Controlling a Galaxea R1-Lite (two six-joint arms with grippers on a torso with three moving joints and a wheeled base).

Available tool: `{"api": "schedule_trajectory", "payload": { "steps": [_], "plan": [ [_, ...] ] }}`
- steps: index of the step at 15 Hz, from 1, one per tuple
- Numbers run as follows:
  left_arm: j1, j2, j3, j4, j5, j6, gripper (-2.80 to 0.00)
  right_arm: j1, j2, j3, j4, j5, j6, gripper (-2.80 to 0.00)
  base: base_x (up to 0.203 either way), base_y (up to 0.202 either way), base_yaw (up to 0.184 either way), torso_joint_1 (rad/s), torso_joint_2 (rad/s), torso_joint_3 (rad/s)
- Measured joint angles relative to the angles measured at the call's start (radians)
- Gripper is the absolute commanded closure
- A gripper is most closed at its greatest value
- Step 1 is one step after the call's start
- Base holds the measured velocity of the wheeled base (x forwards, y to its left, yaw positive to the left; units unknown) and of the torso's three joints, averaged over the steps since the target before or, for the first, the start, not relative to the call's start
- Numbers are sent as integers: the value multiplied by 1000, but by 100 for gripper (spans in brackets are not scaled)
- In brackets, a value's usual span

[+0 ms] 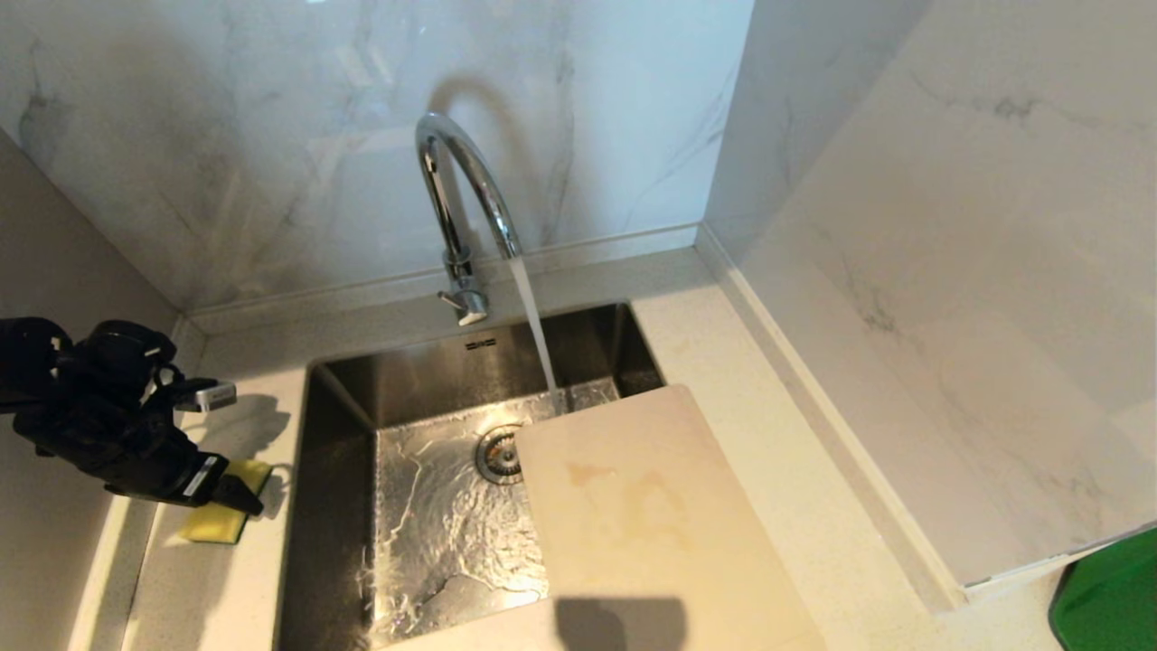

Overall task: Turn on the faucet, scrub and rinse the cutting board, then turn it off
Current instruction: Pick up the cleaning cloth

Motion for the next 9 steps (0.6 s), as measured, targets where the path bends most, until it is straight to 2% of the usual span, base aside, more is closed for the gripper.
{"api": "schedule_trajectory", "payload": {
  "steps": [2, 3, 4, 9],
  "plan": [
    [0, 1, 1, 0, 0, 0, -280, 0, 0, 0, 0, 0, -1, 0, 0, 0, 0, 0, 0, 0],
    [0, 3, 3, -1, -1, 0, -259, 0, 0, 0, 0, 1, 0, 0, 0, 0, 0, 0, 0, 0],
    [0, 4, 3, -4, -1, 0, 0, 0, 0, 0, 0, 0, 0, 0, 0, 0, 0, 0, 0, 0],
    [-1, 9, 3, -4, -1, -2, 0, 0, 0, 0, 0, 0, 0, 0, 0, 0, 0, 0, 0, 0]
  ]
}}
